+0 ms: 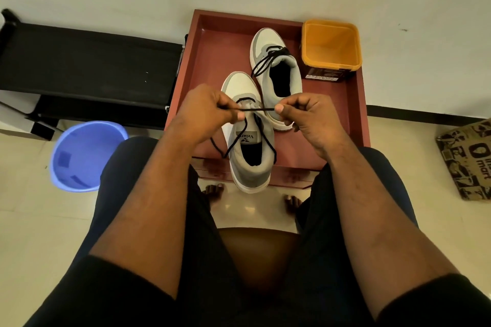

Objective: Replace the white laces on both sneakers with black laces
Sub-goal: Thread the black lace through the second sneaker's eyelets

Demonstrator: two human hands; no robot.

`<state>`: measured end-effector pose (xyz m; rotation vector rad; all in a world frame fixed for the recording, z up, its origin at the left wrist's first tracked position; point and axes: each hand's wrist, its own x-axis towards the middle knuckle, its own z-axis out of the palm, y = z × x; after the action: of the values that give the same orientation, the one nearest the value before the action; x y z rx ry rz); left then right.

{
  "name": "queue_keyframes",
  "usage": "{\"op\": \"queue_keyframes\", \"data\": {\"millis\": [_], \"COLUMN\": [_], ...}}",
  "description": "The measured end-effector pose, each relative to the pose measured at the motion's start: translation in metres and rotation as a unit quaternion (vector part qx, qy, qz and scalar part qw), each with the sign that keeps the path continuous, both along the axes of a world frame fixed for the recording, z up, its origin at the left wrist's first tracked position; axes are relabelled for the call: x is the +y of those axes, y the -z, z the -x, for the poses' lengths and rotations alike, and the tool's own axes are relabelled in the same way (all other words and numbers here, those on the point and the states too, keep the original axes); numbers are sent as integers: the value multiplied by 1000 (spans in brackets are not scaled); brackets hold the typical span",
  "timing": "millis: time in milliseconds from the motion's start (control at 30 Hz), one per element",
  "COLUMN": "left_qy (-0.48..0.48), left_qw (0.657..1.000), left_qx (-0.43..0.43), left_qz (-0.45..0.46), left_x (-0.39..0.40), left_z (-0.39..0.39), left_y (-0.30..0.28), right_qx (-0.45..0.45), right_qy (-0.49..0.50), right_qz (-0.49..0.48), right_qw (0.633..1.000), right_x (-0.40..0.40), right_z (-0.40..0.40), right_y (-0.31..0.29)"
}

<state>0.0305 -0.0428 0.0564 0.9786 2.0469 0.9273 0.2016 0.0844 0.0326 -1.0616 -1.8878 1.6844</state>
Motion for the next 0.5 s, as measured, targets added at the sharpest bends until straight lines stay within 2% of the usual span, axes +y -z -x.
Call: {"op": "queue_keyframes", "data": {"millis": [100,167,267,367,500], "left_qy": [63,80,69,87,18], "left_qw": [995,993,997,991,993], "left_qx": [-3,-22,-20,-59,-28], "left_qz": [74,83,10,-79,-110], "left_x": [-7,-7,-1,13,23], "left_z": [11,16,10,-14,-21], "left_y": [-4,-4,-2,1,11], "right_qx": [-21,-22,-18,-15,0], "right_qy": [5,24,42,40,69], "right_qz": [-28,-47,-70,-83,-61], "right_qw": [999,998,997,996,996], "right_x": [-4,-6,-10,-12,-18], "right_z": [6,9,13,20,28], "right_y": [2,6,6,6,5]}}
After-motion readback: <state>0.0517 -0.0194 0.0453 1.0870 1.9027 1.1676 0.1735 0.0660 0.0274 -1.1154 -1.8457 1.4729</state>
